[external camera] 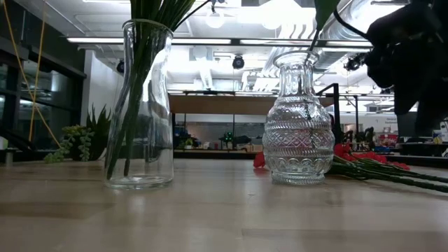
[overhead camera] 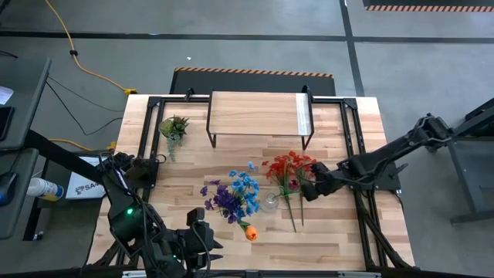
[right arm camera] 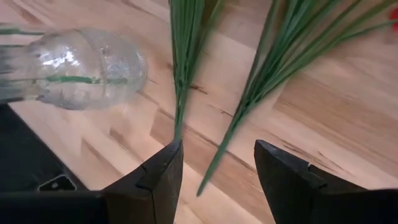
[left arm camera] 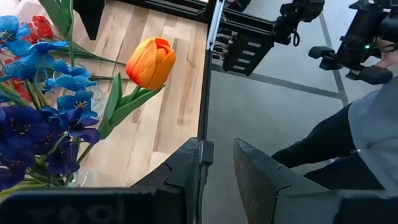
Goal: Pick and place flowers into a vace then onto a shelf
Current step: Put the orange flowers into the right transparent flower vase
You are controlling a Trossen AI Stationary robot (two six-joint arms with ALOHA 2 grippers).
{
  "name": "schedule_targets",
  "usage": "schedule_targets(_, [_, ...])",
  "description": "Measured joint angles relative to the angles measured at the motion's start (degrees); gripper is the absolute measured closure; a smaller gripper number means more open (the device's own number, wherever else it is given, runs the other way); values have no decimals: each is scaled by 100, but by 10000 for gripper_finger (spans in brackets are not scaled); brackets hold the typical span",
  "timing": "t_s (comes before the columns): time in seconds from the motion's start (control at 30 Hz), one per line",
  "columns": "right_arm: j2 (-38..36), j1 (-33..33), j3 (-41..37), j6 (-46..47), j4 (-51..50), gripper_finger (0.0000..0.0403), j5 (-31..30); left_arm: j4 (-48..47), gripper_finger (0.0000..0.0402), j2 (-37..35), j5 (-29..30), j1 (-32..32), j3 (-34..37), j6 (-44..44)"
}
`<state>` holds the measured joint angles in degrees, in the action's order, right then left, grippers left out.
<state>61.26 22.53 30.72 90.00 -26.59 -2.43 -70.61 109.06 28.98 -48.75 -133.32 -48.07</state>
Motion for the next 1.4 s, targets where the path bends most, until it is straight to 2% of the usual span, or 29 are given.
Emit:
schedule_targets(0.57, [1086,-169,2,0,254,213,-147,-158,268,1,-3,0,0,-1])
schedule_targets(0.93, [1759,-387,2,-50,816,213,-193,-157,268,1,-5,0,0,-1])
schedule_targets(1.27, [1888,-668,22,-197,818,214,-375,-155,268,0,-161,0,0,-17])
schedule_targets(1.4, [1890,-720,20,-197,706,227,-363,-155,268,1,-161,0,0,-20])
